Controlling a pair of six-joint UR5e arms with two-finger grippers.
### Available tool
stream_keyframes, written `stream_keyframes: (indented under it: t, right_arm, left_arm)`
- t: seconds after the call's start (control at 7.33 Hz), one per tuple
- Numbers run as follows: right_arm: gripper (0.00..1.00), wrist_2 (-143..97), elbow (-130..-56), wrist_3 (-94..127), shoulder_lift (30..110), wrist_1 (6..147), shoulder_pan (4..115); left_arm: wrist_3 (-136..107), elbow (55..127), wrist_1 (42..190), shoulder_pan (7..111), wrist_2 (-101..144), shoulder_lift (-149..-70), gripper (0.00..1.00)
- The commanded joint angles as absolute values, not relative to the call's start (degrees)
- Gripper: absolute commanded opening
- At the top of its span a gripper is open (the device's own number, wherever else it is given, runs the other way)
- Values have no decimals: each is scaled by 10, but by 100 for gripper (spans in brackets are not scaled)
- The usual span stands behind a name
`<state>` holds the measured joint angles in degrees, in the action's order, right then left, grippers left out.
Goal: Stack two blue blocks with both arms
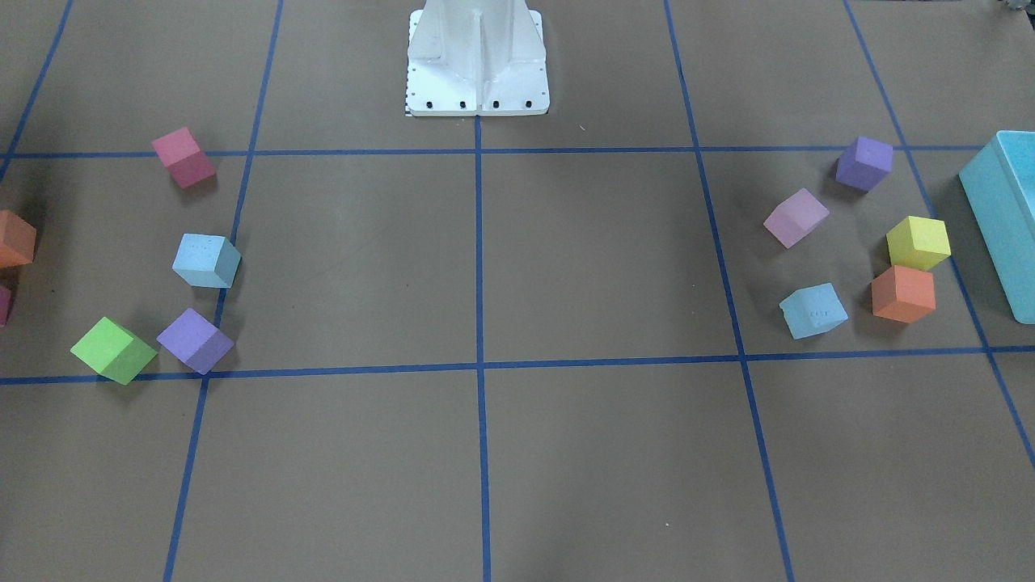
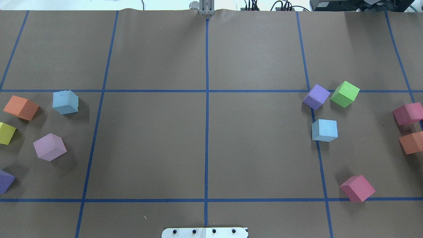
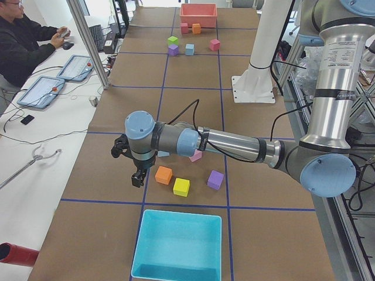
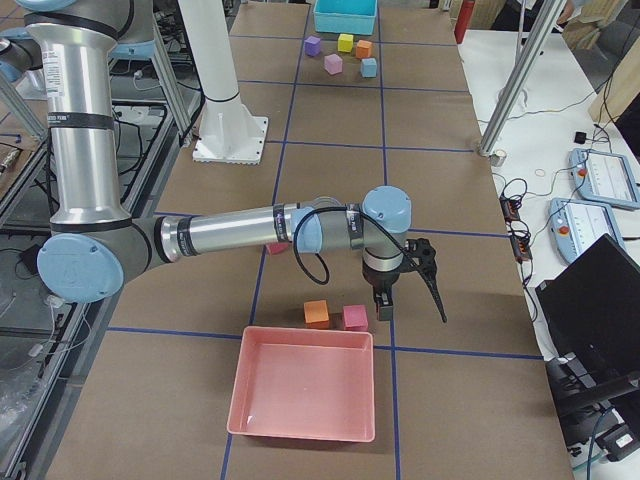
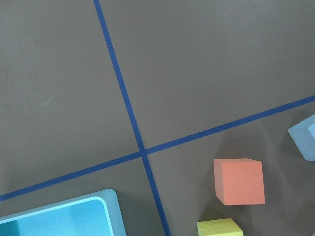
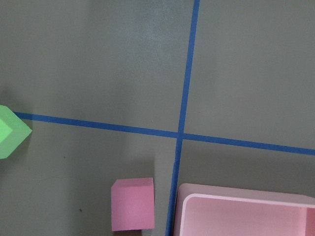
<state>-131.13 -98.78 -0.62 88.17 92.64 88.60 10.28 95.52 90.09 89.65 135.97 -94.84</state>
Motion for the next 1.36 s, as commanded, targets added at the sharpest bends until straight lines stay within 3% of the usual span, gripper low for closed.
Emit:
stream_keyframes:
  t: [0.0, 0.82, 1.23]
  right_arm:
    - [100, -1297, -989, -14, 880, 923, 885]
    - [100, -1344, -1011, 10, 872, 888, 833]
    - [100, -1362, -1023, 160, 862, 803, 748]
  left_arm:
    - [103, 955, 901, 896, 1360, -948, 100]
    - [103, 955, 902, 896, 1359, -941, 100]
    - [103, 955, 902, 895, 1359, -941, 100]
